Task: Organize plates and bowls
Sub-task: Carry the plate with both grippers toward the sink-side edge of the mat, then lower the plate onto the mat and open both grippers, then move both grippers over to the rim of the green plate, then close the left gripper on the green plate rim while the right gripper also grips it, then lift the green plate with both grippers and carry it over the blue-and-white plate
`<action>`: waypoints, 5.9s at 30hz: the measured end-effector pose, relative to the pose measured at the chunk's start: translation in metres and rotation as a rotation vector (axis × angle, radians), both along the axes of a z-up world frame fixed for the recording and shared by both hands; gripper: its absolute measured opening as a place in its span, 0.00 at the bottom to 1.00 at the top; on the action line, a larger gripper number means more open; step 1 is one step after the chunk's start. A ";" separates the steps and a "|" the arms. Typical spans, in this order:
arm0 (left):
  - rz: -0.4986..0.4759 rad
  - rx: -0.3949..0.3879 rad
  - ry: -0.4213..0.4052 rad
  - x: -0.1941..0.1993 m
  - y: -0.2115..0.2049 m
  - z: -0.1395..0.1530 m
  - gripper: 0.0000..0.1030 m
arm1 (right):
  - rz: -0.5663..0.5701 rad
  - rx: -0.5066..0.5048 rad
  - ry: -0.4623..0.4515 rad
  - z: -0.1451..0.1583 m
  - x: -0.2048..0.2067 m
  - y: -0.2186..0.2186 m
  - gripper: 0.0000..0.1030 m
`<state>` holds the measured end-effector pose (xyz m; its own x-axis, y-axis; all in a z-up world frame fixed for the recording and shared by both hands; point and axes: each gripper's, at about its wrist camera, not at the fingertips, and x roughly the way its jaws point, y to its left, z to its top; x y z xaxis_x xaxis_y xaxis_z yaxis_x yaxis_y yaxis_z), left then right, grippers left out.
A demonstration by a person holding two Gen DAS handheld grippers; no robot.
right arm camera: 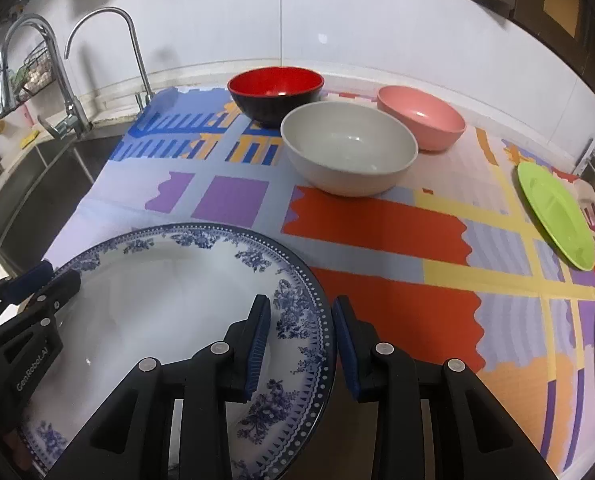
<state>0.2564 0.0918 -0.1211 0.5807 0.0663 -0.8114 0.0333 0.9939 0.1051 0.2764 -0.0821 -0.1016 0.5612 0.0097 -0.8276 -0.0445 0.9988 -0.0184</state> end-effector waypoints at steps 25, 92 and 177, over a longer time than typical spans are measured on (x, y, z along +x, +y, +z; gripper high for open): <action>-0.025 -0.048 0.104 -0.004 0.000 -0.025 0.47 | -0.029 0.065 0.126 -0.034 -0.009 -0.005 0.38; -0.531 -0.179 -0.325 0.074 -0.361 0.121 1.00 | -0.579 -0.043 -0.339 0.091 -0.038 -0.333 0.81; -0.596 -0.129 0.143 0.182 -0.460 0.033 0.40 | -0.609 0.079 0.096 0.011 0.082 -0.450 0.41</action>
<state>0.4380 -0.3687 -0.0879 0.3727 -0.3395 -0.8636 0.5905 0.8047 -0.0615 0.3584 -0.5325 -0.0908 0.4079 -0.2257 -0.8847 0.5364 0.8433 0.0321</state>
